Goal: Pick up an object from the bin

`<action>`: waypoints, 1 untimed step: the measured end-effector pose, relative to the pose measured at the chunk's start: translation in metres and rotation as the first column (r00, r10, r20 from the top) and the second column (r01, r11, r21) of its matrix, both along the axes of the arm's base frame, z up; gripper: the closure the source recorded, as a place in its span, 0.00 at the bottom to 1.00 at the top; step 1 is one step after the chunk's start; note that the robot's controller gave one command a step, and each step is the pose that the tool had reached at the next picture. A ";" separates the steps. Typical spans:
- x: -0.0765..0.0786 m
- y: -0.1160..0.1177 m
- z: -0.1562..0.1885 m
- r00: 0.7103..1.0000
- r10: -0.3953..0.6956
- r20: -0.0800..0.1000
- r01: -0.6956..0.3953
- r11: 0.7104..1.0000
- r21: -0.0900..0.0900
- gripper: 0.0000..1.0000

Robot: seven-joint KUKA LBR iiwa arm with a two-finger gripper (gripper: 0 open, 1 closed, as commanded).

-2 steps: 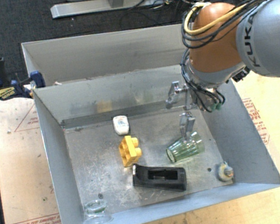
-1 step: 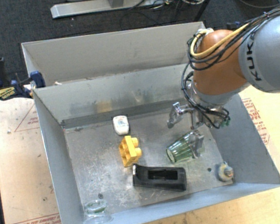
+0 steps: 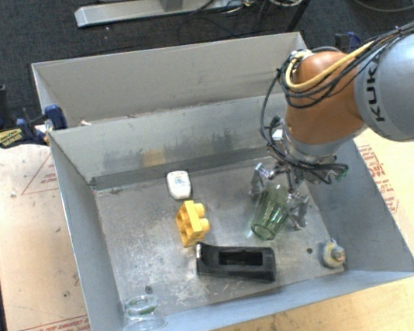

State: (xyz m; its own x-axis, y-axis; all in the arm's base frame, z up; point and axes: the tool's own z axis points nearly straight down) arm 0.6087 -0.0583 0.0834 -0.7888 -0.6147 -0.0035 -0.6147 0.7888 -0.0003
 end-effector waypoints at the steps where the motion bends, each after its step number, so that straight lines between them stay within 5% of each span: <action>1: 0.000 0.000 0.000 1.000 0.000 0.001 0.000 1.000 0.000 1.00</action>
Offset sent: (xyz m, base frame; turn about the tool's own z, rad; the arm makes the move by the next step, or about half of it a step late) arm -0.0160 -0.0061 0.1308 -0.0272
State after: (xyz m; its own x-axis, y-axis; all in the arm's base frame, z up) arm 0.6089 -0.0584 0.0834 -0.7888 -0.6147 -0.0042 -0.6147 0.7888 -0.0008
